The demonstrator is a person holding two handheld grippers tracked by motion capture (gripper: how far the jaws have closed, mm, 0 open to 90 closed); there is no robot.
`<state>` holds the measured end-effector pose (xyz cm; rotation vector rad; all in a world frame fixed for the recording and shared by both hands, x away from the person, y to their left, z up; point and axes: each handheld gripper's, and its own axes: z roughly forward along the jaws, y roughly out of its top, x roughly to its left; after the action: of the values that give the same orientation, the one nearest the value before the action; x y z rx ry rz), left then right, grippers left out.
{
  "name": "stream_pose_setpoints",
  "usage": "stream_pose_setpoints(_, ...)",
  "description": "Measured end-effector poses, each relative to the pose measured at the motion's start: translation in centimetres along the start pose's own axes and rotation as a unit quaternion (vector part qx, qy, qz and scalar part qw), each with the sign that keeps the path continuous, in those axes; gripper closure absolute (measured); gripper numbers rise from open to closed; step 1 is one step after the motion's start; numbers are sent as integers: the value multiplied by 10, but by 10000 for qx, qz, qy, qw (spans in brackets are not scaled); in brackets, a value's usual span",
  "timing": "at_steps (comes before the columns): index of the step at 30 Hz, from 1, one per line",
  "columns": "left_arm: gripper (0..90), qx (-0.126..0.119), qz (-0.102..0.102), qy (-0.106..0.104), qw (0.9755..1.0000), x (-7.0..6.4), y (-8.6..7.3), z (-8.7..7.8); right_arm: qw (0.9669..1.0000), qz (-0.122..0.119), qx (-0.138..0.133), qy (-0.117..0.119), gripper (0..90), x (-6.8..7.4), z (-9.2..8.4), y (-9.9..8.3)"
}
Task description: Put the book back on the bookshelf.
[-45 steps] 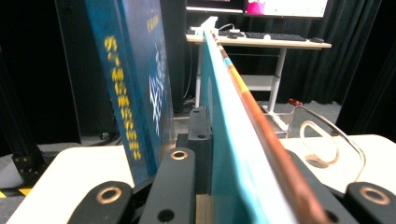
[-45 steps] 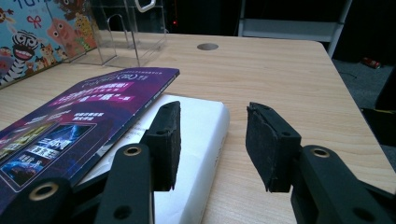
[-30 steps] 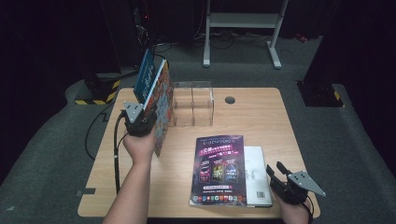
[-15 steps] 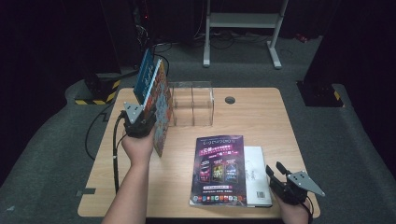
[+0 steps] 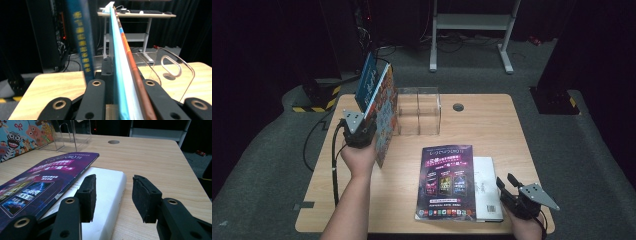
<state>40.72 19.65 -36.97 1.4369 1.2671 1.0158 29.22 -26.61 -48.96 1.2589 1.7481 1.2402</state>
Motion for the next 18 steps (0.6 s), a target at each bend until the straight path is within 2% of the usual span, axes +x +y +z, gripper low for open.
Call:
stream_pose_setpoints(3, 809, -1, -6, 8, 10000, -1, 4, 5, 10000, 3, 9, 9, 540, 0, 0, 0)
stream_pose_setpoints(10, 812, -104, -162, 100, 9998, 0, 11, 13, 10000, 13, -16, -4, 540, -2, -1, 0)
stream_pose_setpoints(18, 813, -237, -133, 177, 9995, -2, 14, 20, 10000, 16, -36, -18, 542, -2, -1, 0)
